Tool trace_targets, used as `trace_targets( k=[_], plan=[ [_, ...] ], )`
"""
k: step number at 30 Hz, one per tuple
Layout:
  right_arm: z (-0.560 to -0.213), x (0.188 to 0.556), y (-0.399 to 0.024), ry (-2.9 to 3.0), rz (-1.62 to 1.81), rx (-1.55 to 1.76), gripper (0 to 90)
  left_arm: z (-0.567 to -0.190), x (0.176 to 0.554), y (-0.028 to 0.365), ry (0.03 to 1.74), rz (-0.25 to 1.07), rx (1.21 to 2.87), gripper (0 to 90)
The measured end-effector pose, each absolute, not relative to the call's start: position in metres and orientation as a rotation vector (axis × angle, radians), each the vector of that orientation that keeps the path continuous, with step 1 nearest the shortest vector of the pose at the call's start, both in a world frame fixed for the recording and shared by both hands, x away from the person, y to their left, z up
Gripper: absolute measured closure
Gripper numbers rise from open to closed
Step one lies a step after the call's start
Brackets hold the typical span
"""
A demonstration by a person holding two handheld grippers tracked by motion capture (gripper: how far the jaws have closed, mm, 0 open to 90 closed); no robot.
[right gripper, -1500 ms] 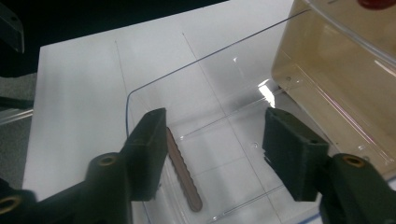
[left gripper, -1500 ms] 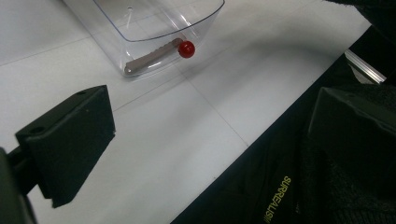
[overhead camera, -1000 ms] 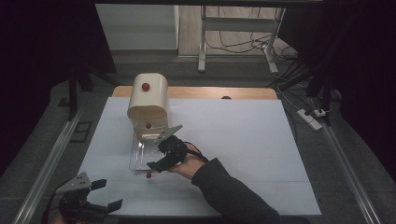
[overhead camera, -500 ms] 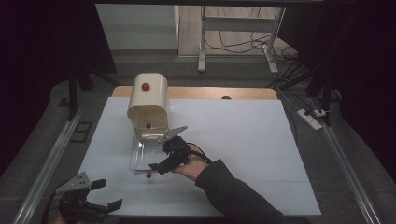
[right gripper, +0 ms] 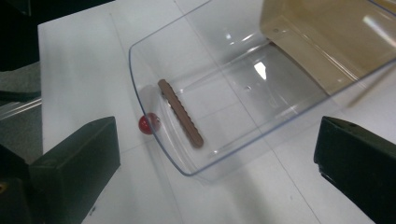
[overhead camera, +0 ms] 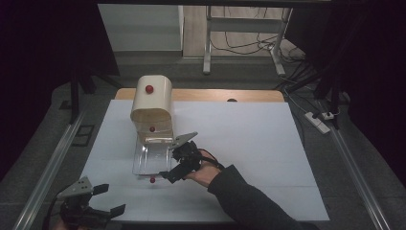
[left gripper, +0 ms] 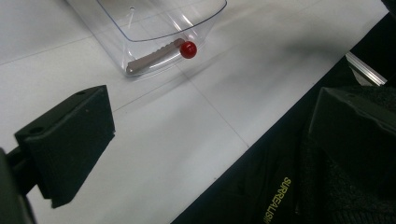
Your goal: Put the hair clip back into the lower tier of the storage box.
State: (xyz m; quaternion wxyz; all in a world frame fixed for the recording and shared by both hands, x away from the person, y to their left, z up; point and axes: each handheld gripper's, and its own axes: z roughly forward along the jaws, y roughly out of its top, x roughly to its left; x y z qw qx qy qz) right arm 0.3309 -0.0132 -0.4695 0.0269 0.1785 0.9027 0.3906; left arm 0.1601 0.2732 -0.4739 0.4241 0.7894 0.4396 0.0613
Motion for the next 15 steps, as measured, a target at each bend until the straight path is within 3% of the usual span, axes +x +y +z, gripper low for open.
trace_targets(
  k=[15],
  plan=[
    [-0.465, 0.325, -0.031, 2.729, 1.202, 0.596, 0.2, -0.474, 0.160, 0.273, 1.102, 0.154, 1.975, 0.4]
  ],
)
